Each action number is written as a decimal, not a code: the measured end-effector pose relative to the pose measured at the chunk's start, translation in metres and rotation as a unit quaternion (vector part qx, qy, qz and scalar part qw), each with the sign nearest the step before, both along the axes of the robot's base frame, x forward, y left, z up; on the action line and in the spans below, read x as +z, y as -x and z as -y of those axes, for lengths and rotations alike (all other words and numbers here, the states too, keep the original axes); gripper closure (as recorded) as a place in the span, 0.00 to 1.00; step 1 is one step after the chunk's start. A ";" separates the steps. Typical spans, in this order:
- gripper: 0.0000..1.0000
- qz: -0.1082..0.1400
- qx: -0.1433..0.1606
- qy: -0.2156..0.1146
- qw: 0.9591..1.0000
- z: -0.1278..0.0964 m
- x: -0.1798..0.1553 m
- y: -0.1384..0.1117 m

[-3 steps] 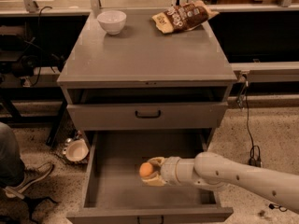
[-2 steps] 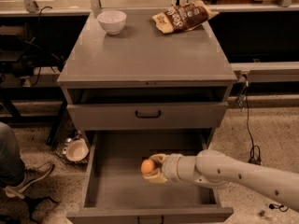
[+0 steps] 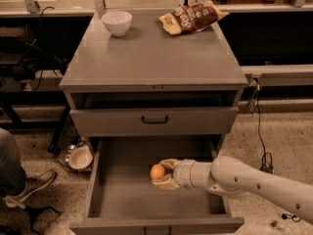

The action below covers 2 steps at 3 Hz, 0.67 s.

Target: Pick orange from middle drawer and place on counter

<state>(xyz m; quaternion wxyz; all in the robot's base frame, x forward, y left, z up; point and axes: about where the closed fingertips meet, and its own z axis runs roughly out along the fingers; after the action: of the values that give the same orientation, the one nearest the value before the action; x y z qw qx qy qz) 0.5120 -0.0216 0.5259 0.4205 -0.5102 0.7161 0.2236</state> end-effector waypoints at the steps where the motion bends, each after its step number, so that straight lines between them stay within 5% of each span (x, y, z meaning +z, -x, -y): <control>1: 1.00 0.030 -0.015 -0.018 0.999 0.022 0.053 -0.005; 2: 1.00 0.072 -0.037 -0.017 0.997 0.050 0.124 -0.009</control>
Offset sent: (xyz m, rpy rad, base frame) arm 0.0139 -0.0903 0.2210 0.0148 -0.2624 -0.1350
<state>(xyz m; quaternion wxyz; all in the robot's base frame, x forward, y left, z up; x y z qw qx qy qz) 0.5205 -0.0717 0.6499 0.4875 -0.4911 0.6985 0.1824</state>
